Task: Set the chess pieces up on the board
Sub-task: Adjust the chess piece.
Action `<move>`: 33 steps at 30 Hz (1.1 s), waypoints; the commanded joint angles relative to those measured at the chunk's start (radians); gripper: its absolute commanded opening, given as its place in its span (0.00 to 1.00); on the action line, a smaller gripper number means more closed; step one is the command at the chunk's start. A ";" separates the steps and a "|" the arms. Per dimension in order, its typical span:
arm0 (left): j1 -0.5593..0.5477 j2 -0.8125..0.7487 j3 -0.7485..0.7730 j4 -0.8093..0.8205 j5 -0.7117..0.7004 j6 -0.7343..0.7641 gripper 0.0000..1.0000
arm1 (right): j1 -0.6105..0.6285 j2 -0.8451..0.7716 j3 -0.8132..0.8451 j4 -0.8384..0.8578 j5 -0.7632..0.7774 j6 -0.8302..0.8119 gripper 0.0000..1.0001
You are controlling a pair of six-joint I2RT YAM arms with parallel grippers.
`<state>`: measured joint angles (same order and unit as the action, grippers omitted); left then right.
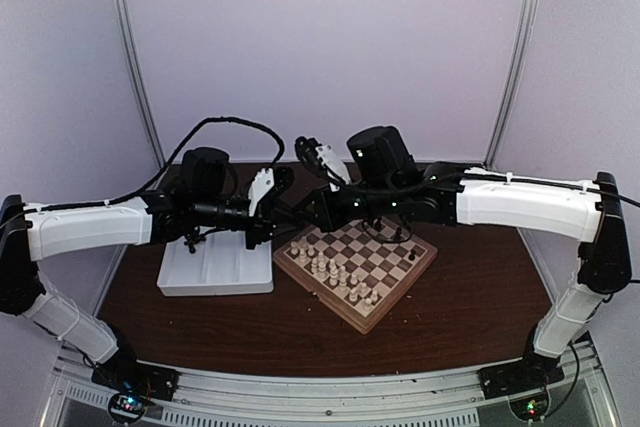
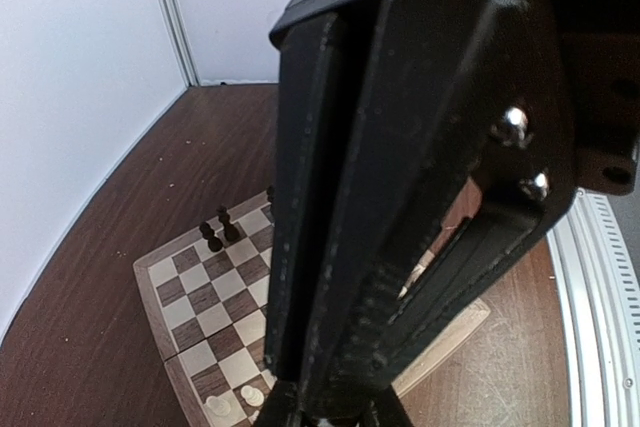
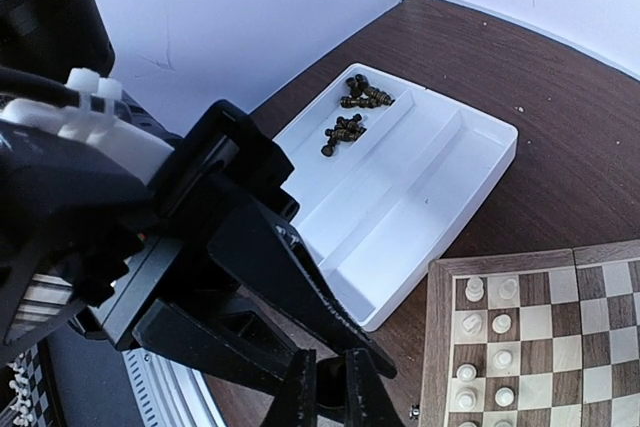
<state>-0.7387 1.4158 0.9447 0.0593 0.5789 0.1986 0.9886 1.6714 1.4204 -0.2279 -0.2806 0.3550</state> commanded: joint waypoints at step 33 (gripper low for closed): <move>-0.005 0.018 -0.028 0.180 0.066 -0.070 0.00 | 0.001 -0.096 -0.064 0.043 0.056 0.020 0.05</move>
<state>-0.7387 1.4181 0.8867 0.2100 0.6109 0.1257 0.9886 1.6077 1.3670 -0.2115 -0.2241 0.3679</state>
